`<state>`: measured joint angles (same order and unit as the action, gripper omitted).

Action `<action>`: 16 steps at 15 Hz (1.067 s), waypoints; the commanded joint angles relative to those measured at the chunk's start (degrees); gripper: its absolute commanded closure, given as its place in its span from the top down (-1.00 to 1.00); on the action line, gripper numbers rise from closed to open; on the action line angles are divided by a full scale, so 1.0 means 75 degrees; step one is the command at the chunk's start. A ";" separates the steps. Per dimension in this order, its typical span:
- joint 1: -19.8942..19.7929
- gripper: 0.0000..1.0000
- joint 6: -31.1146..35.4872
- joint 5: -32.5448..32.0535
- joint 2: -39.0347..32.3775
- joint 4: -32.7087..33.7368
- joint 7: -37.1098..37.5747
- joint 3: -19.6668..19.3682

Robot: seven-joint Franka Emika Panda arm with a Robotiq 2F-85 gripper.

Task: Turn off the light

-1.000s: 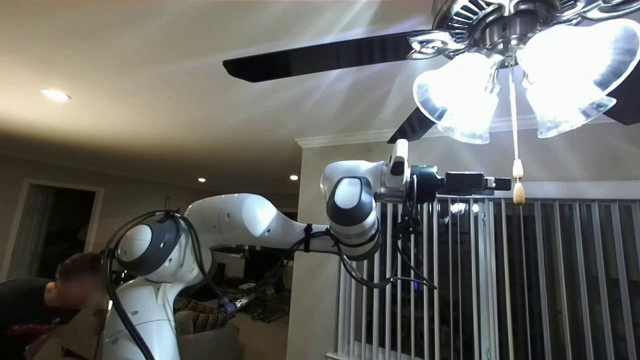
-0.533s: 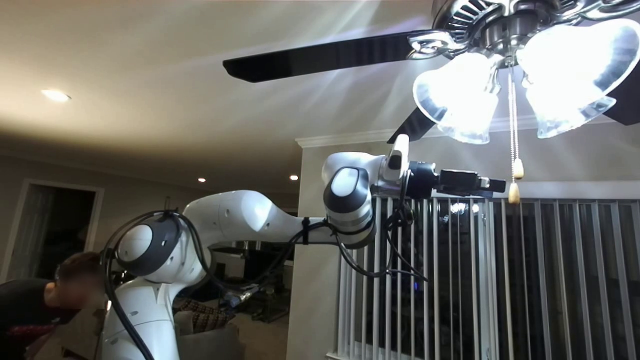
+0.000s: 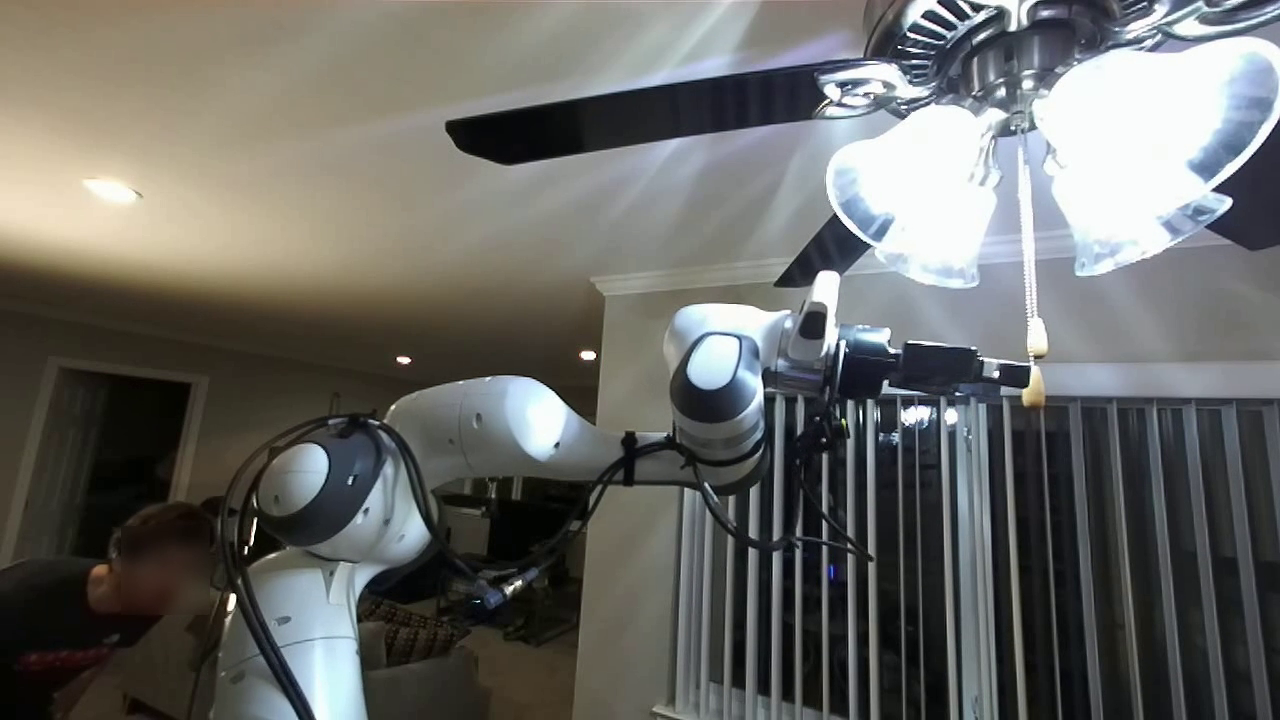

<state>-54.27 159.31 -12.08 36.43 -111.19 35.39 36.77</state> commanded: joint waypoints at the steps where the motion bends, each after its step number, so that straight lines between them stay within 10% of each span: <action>1: -0.0554 1.00 -0.0096 -0.0304 -0.0447 0.0626 0.0396 0.0249; 10: -0.0723 1.00 -0.0617 -0.0407 -0.0702 0.0745 0.0391 0.0165; 11: -0.0620 0.50 -0.0622 -0.0388 -0.0731 0.0739 0.0325 0.0099; 16: -0.0295 -0.06 -0.0834 -0.0392 -0.0733 0.0717 0.0278 -0.0131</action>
<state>-58.88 154.95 -13.16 32.26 -106.95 36.66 37.26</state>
